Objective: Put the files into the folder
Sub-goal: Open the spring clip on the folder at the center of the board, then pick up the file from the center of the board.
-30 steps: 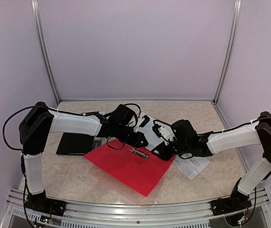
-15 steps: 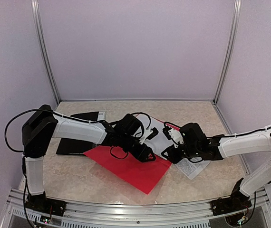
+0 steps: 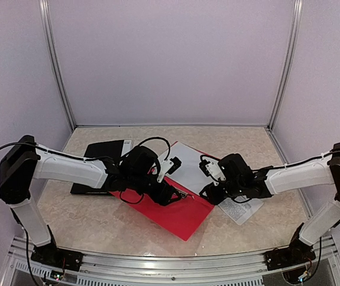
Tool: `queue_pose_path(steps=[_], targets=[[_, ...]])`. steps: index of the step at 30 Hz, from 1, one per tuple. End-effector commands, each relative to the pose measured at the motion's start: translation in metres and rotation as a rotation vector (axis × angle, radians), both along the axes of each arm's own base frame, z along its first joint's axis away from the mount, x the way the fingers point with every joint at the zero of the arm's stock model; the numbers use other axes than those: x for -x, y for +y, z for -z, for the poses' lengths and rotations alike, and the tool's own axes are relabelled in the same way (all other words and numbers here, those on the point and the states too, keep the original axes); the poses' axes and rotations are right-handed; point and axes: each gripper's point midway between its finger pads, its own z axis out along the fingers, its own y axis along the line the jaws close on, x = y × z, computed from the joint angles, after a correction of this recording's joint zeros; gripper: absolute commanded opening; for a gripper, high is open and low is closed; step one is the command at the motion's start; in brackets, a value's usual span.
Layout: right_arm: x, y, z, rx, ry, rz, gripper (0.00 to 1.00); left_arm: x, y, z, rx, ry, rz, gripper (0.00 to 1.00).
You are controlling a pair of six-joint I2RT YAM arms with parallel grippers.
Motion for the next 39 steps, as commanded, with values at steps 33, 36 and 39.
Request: queue_pose_path(steps=[33, 36, 39], targets=[[0.018, -0.217, 0.049, 0.382, 0.518, 0.623, 0.72, 0.005, 0.023, 0.005, -0.032, -0.097, -0.069, 0.72], [0.021, -0.218, 0.058, 0.389, 0.554, 0.617, 0.72, 0.004, 0.025, 0.003, -0.029, -0.108, -0.072, 0.73], [0.025, -0.217, 0.066, 0.389, 0.592, 0.599, 0.71, 0.004, 0.026, 0.003, -0.032, -0.114, -0.072, 0.72]])
